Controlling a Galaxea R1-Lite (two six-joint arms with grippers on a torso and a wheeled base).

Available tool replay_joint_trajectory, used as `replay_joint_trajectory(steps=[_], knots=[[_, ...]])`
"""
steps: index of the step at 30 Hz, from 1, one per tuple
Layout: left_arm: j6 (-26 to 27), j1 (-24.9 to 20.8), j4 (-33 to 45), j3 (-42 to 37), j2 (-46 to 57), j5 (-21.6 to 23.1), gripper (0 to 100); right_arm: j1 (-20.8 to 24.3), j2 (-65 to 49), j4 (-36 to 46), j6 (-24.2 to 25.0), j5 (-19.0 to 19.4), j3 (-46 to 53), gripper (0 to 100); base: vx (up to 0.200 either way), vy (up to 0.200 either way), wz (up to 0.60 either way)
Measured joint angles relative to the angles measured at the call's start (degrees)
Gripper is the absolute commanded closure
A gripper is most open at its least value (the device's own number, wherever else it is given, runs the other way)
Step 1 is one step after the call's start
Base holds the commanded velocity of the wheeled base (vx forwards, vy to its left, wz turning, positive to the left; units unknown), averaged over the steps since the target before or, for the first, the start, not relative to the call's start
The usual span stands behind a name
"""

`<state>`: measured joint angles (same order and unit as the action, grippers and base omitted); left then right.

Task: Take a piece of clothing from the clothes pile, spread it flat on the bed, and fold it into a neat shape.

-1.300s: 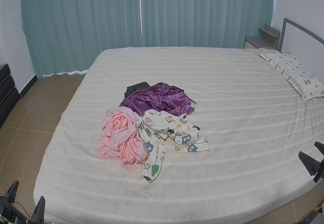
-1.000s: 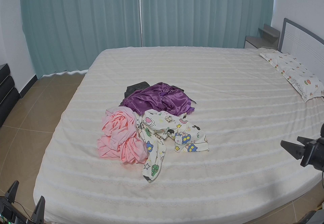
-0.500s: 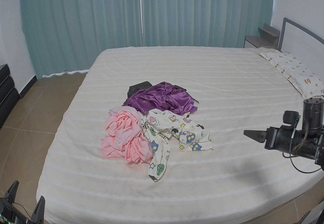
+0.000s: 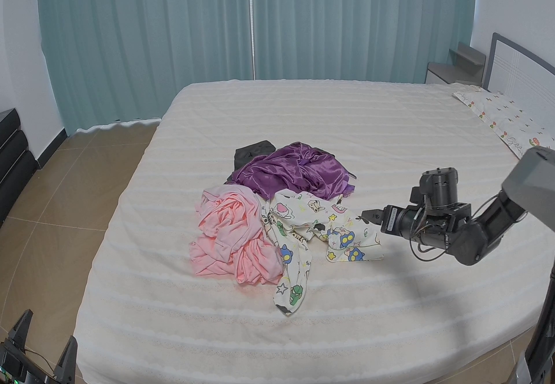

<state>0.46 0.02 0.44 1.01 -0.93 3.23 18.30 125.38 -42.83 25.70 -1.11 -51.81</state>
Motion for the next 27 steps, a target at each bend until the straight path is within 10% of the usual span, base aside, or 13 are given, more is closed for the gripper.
replay_joint_trajectory(steps=[18, 19, 27], knots=[[-0.11, 0.0, 0.0, 0.0, 0.0, 0.0, 0, -0.57, 19.75, -0.77, -0.46, -0.23, -14.03, 0, 0.0, 0.0, 0.0], [-0.11, -0.02, 0.0, 0.0, 0.0, 0.0, 0, -0.44, 19.97, -0.72, -0.49, 0.27, -14.15, 100, 0.0, 0.0, 0.0], [-0.11, -0.02, 0.0, 0.0, 0.0, 0.02, 0, 0.49, 20.82, -0.61, 0.11, 2.67, -14.84, 100, 0.0, 0.0, 0.0]])
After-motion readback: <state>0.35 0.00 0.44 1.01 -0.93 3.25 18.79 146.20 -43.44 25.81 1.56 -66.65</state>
